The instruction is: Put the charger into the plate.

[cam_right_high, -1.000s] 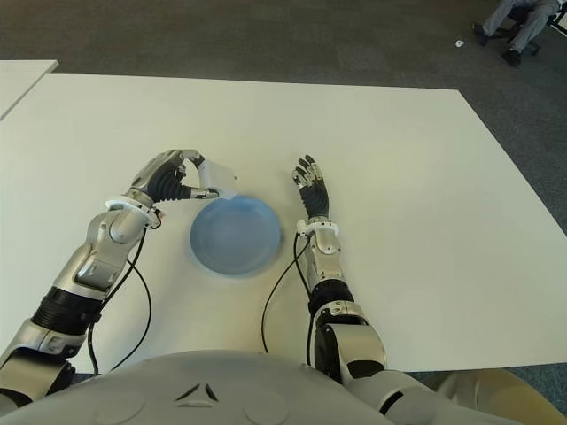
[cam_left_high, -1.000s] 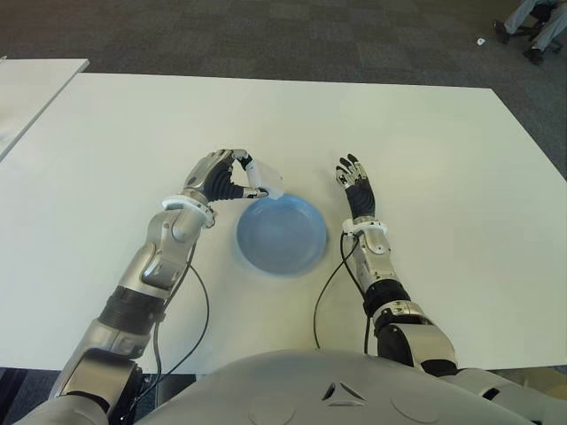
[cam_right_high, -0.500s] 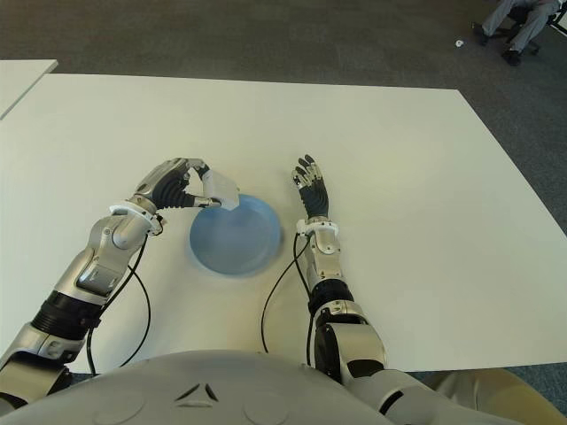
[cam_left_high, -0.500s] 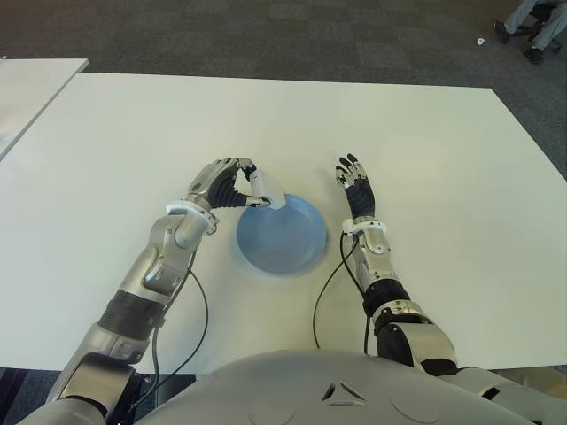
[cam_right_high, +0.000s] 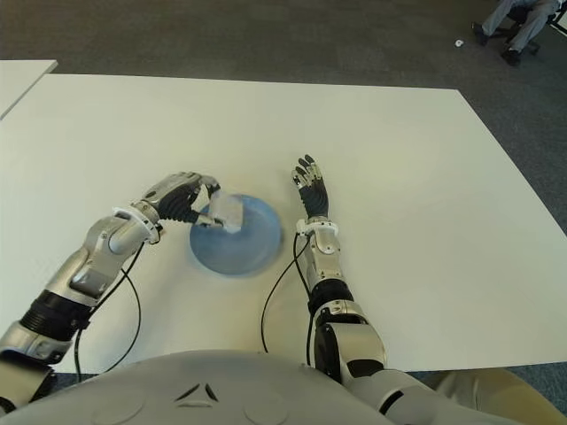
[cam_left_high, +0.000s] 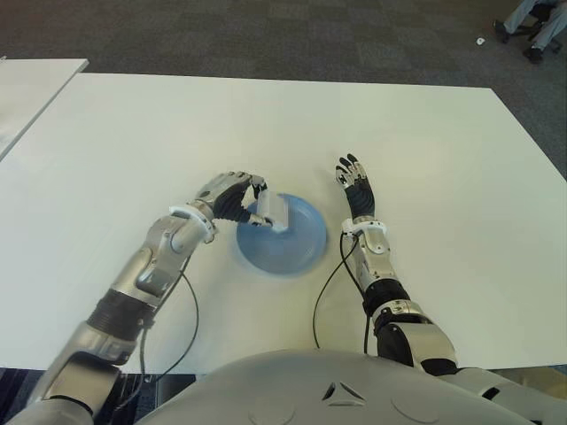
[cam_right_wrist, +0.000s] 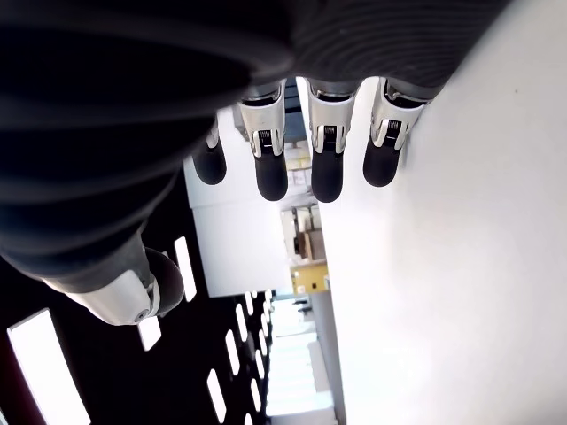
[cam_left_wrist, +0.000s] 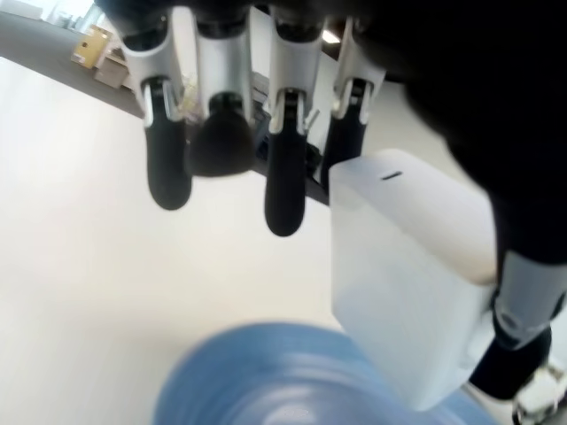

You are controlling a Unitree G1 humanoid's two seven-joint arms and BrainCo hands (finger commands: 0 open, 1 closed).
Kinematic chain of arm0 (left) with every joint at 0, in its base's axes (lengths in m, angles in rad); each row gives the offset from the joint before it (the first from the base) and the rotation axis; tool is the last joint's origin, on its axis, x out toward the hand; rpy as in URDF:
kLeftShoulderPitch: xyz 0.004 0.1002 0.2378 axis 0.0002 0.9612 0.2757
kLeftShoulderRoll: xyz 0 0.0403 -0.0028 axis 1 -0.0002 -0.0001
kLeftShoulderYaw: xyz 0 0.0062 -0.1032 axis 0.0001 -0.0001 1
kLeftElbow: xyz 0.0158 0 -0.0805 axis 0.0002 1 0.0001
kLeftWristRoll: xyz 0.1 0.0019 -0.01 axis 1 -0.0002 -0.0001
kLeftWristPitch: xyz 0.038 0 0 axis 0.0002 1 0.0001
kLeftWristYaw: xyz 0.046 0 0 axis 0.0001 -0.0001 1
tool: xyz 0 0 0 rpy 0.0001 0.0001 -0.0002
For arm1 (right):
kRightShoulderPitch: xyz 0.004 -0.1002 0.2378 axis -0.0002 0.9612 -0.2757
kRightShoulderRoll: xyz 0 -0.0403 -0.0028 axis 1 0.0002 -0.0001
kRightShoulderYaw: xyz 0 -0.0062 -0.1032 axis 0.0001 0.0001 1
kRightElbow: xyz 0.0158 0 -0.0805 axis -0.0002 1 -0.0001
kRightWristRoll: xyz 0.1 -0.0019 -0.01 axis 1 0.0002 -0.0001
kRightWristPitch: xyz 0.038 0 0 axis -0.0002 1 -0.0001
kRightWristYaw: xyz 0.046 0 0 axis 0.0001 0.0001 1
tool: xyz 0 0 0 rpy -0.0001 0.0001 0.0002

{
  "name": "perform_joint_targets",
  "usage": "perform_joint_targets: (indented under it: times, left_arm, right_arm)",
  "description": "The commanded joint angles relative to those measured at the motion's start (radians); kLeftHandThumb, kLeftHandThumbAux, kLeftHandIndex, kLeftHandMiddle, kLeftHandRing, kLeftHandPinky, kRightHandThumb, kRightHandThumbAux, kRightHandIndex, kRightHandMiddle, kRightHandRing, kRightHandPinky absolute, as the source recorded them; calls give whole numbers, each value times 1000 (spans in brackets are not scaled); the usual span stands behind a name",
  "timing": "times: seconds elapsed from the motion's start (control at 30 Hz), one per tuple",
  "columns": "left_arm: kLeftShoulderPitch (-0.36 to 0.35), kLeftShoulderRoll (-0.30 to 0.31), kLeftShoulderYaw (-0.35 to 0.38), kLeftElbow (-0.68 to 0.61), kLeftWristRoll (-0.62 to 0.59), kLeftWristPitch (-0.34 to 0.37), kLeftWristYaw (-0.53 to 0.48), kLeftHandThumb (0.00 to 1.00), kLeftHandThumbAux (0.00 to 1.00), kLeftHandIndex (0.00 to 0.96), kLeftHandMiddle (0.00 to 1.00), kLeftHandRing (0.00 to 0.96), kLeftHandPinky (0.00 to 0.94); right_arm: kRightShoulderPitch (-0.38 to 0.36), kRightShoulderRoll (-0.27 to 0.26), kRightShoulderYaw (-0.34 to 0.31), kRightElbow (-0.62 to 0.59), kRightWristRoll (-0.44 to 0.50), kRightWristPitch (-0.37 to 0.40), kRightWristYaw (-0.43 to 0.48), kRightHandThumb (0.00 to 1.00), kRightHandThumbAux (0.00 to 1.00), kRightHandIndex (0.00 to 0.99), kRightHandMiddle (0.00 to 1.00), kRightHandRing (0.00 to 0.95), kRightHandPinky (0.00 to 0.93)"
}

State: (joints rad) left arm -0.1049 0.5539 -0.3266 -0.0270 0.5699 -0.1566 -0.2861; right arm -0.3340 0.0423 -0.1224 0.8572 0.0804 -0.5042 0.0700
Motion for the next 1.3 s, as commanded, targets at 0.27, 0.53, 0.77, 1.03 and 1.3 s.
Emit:
perform_joint_targets:
  times: [0.27,0.53,0.77,1.03,1.3]
  left_arm:
    - [-41,55,-10,64,-40,-123,-92,136,315,14,39,42,46]
    - [-42,54,1,79,-44,-151,-72,150,333,38,60,60,79]
    - [-50,62,7,98,-51,-206,-73,216,390,138,191,189,191]
    - [-50,69,22,81,-50,-204,-83,324,434,262,314,294,215]
    - [-44,51,50,60,-44,-213,-38,360,458,328,393,361,315]
  right_arm:
    - [0,8,1,24,1,10,-2,0,575,53,144,119,113]
    - [-4,12,2,30,-1,7,-7,0,576,50,142,117,105]
    - [-5,16,2,33,-3,1,-13,0,574,49,141,115,100]
    - [-8,21,3,38,-4,4,-19,0,567,53,145,117,102]
    - [-9,22,3,41,-1,4,-16,0,564,54,149,120,99]
